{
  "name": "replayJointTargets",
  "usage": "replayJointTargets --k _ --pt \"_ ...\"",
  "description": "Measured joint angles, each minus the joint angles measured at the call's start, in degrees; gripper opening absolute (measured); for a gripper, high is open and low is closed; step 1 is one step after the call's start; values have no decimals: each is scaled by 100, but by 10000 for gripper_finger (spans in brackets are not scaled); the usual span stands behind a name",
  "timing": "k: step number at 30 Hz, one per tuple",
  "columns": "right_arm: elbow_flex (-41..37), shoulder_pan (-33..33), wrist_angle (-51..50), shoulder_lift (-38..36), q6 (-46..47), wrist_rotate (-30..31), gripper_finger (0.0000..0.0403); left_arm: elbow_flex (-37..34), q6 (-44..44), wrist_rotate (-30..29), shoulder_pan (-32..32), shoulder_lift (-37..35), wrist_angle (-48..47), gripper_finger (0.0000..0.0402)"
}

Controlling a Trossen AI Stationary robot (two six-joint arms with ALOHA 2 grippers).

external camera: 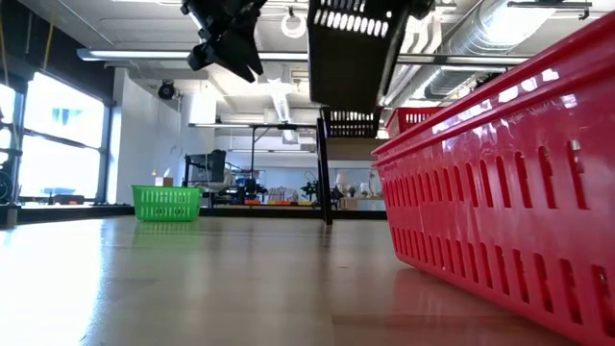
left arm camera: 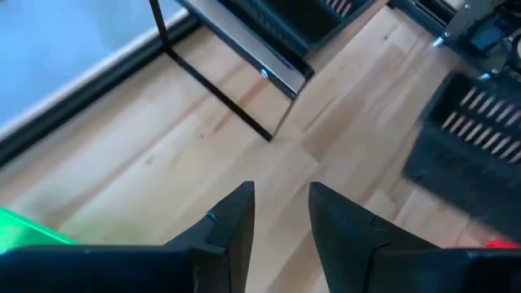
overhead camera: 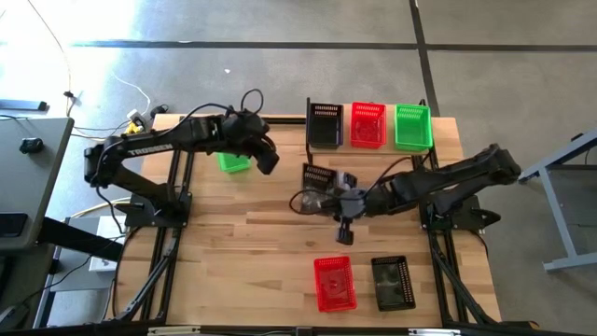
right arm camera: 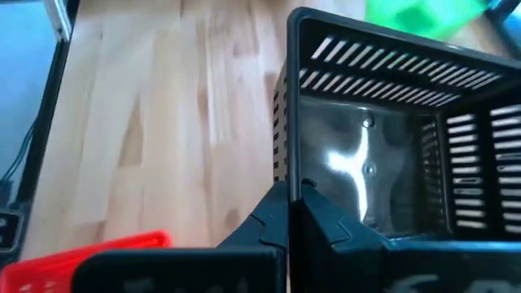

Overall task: Stack baskets on shelf by color
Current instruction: Stack the left black bin on top of the black bin on the shelf

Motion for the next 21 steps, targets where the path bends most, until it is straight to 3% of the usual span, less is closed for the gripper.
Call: replayJointTargets --k 5,10,16,21 --pt "-1 -233 71 -382 -633 450 0 0 623 -15 100 -30 158 107" --pt "0 -644 303 -665 -1723 801 0 -1 710 -23 174 -16 247 107" --pt "0 -1410 505 -774 -2983 834 0 0 649 -18 220 -10 240 107" --pt "-2 -2132 440 -774 -3401 616 0 -2 535 -15 227 -10 192 107"
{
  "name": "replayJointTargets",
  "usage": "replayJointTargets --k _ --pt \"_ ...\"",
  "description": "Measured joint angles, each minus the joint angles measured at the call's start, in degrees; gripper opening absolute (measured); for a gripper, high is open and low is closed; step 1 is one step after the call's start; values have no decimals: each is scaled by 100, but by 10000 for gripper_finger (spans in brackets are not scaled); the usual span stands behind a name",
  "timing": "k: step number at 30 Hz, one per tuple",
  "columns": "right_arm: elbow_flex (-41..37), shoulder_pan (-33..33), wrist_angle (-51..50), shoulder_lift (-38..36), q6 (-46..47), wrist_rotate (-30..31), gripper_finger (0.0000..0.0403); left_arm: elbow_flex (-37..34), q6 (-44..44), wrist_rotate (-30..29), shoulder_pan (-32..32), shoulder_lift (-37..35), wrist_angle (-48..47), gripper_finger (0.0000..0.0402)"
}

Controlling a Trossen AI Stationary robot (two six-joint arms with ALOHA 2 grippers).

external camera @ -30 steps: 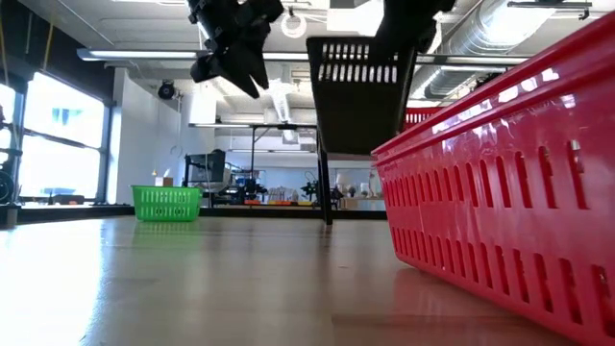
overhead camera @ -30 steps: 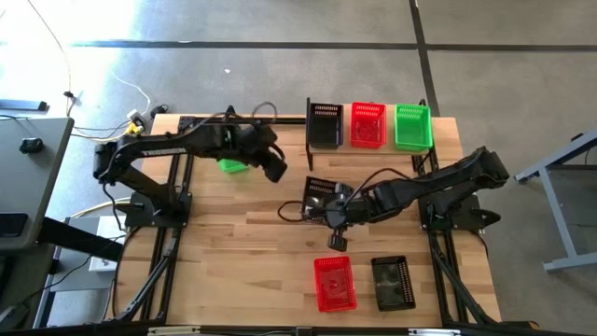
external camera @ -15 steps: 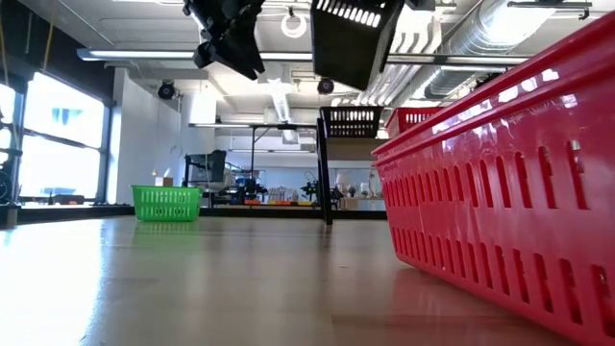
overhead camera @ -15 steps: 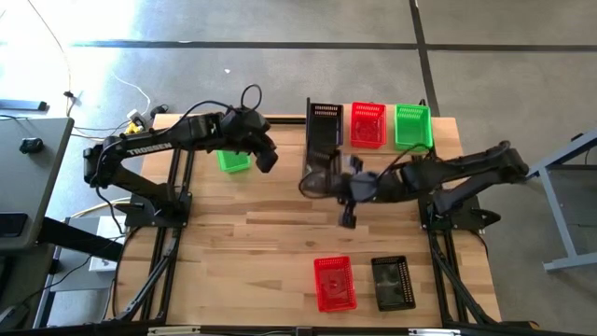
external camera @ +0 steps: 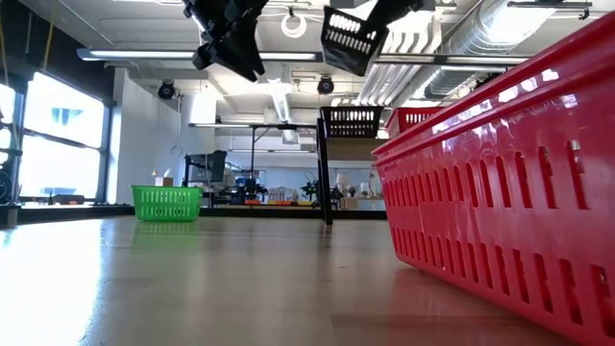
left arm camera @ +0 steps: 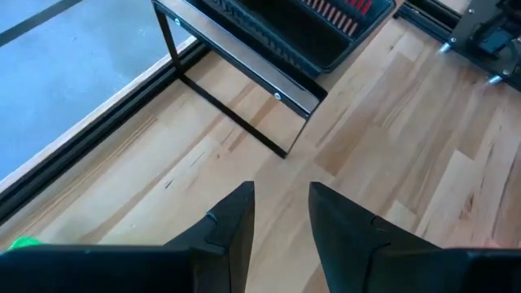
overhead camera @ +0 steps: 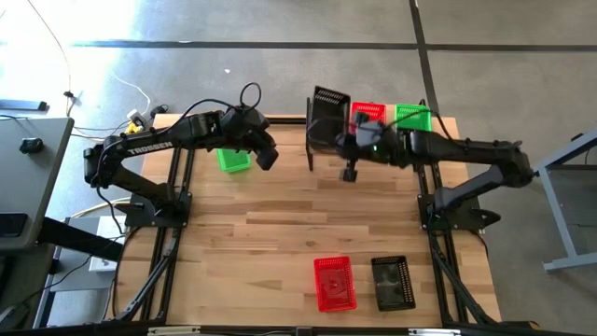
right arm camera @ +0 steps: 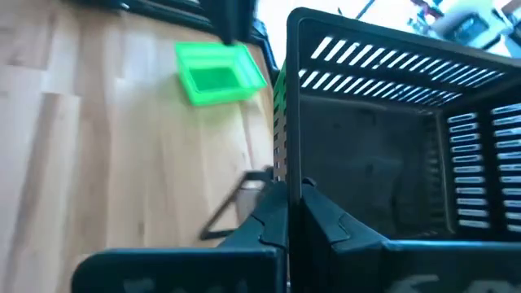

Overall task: Stack baskets on shelf by color
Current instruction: Stack the left black bin on top of the black bin on the shelf

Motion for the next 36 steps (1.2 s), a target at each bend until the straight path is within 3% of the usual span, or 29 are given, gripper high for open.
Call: replayJointTargets --k 9,36 --pt "2 -808 -147 321 -168 -667 0 0 -459 -3 0 0 -404 107" --pt "0 -1116 -716 895 -1056 -679 0 0 -906 2 -2 0 -621 107"
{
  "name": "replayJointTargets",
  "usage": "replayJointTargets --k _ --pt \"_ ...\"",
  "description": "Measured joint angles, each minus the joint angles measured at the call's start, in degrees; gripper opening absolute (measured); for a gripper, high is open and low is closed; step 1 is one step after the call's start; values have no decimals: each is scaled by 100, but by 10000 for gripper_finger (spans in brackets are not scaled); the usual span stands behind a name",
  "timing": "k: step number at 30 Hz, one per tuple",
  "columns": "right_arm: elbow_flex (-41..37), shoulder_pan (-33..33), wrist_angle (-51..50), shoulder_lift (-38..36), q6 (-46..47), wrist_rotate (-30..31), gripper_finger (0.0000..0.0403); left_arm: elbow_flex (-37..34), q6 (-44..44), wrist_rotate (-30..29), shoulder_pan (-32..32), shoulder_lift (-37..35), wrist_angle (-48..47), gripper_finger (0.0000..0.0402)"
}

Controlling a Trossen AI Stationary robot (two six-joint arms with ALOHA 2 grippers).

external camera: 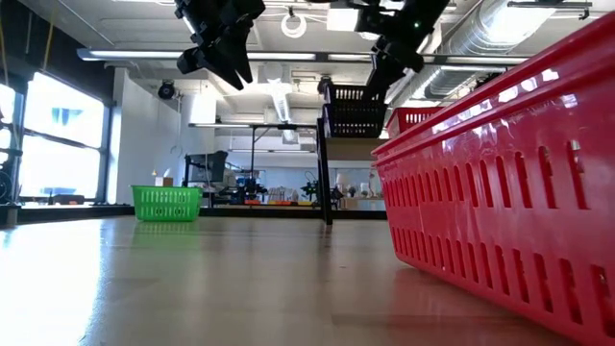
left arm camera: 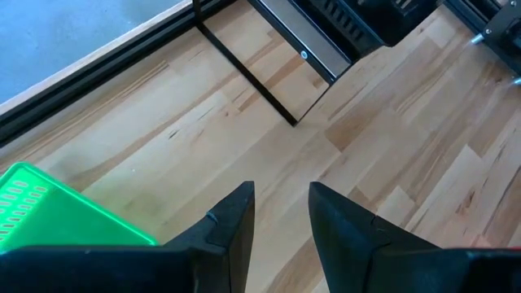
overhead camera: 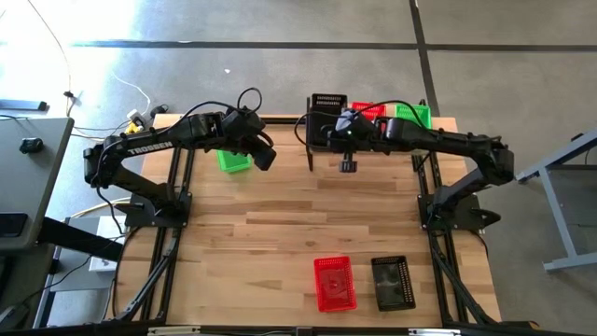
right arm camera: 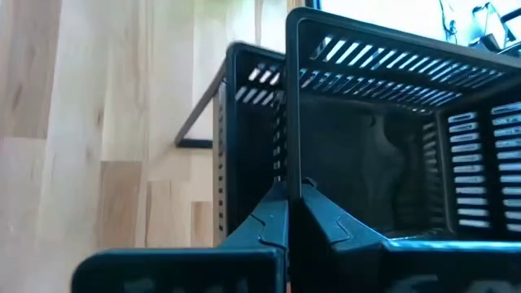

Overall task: Stack baskets on shelf by color
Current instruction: Stack the left black bin on top of the black bin on the shelf

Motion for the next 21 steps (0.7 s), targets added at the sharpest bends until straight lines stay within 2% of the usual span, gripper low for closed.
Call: replayJointTargets --k 11,21 --pt "0 -394 42 93 -198 -145 0 0 1 3 0 0 0 107" --pt "0 -413 189 91 -309 -146 0 0 -5 11 0 0 0 107"
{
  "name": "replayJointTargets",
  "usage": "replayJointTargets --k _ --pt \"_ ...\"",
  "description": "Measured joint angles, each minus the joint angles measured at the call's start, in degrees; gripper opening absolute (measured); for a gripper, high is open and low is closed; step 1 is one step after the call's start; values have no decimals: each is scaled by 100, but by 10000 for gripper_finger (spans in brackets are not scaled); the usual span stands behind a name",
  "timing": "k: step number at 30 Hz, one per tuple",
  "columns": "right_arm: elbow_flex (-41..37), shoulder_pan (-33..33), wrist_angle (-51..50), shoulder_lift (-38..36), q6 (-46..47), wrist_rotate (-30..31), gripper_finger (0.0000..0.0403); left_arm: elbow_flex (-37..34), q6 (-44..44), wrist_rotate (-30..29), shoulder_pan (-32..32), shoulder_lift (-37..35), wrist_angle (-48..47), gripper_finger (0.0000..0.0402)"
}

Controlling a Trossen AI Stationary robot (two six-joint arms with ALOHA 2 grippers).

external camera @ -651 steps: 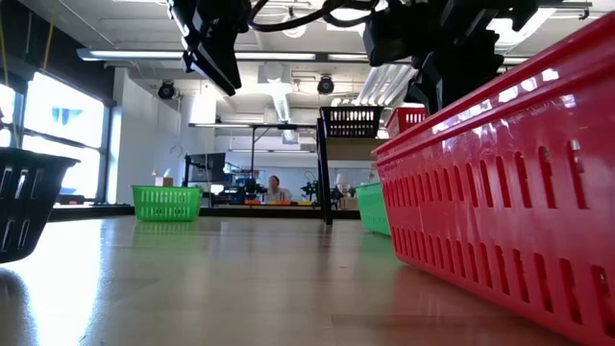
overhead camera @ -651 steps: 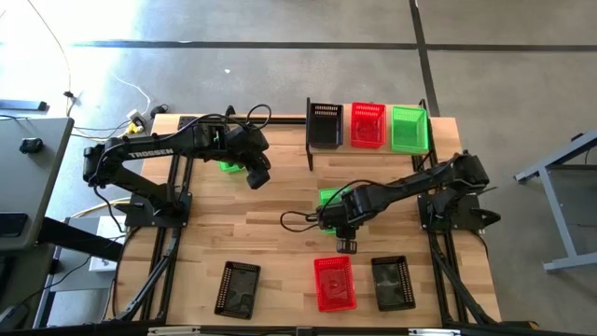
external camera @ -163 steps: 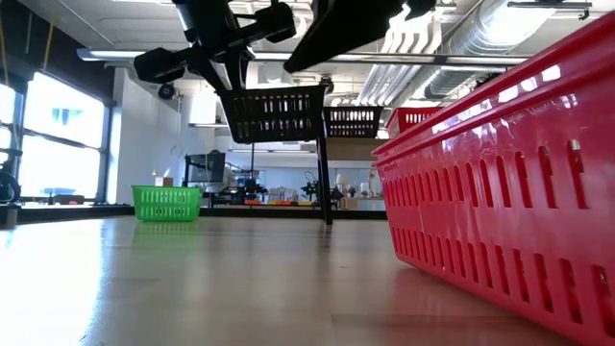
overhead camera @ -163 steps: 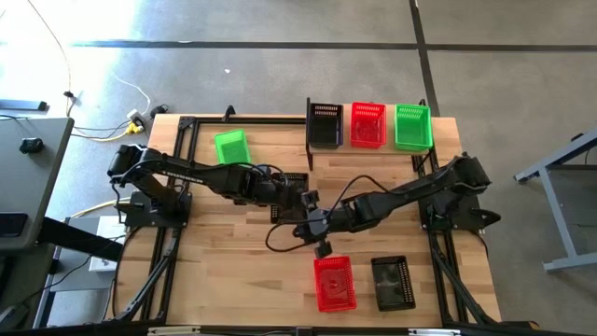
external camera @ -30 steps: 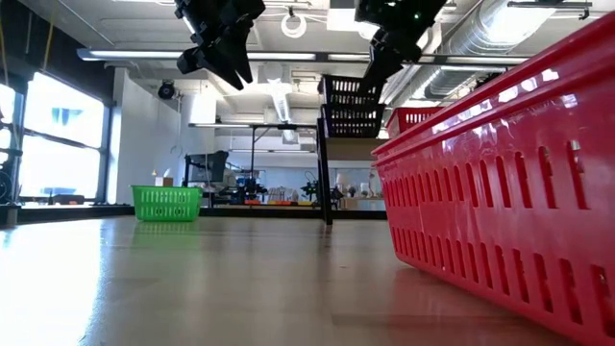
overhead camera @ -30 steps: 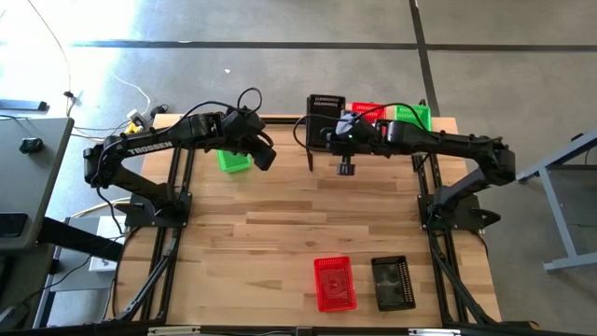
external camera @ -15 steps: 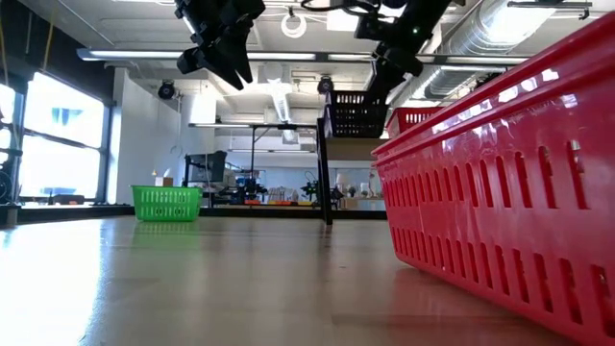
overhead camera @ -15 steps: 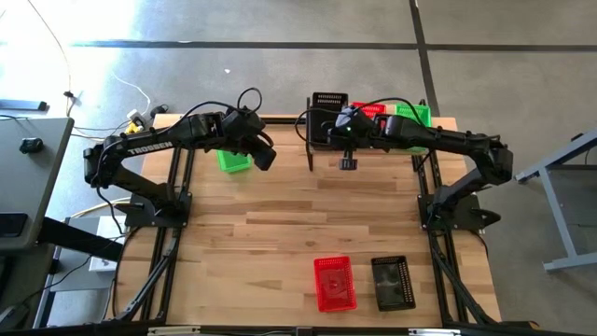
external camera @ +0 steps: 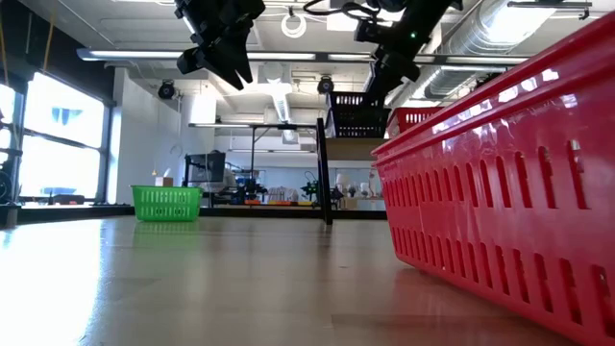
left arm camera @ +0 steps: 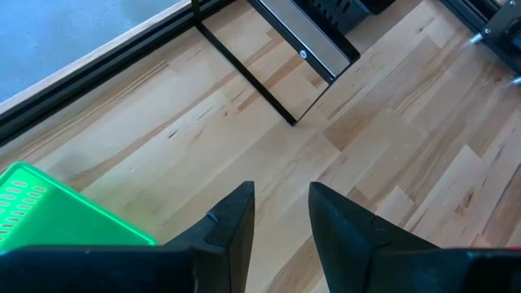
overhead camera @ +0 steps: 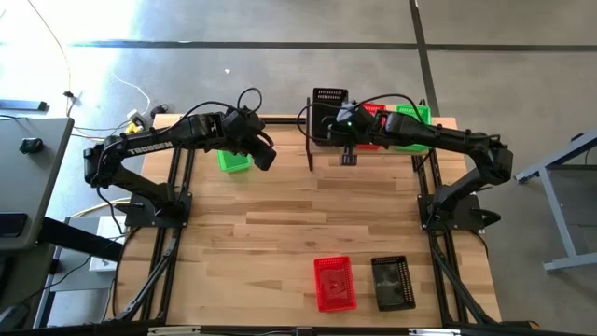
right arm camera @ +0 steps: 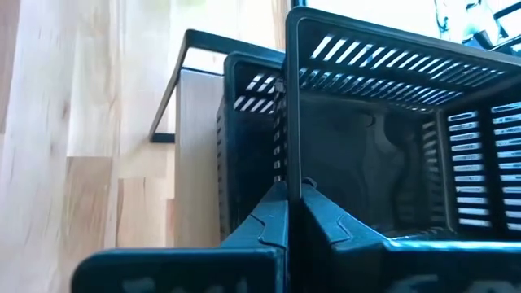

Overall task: Stack baskets on shelf by color
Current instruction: Stack the left black bin on top of the black bin on the shelf

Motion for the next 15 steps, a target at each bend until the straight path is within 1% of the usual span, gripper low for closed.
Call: replayJointTargets --k 3,9,12,15 --pt "0 -1 1 0 1 0 8 0 0 2 0 0 0 107" --pt "0 18 0 0 12 7 58 0 11 2 0 0 0 107" --pt "0 55 0 -2 17 154 75 0 13 2 0 0 0 107" --pt "0 91 2 -4 7 317 80 0 15 1 0 0 0 107"
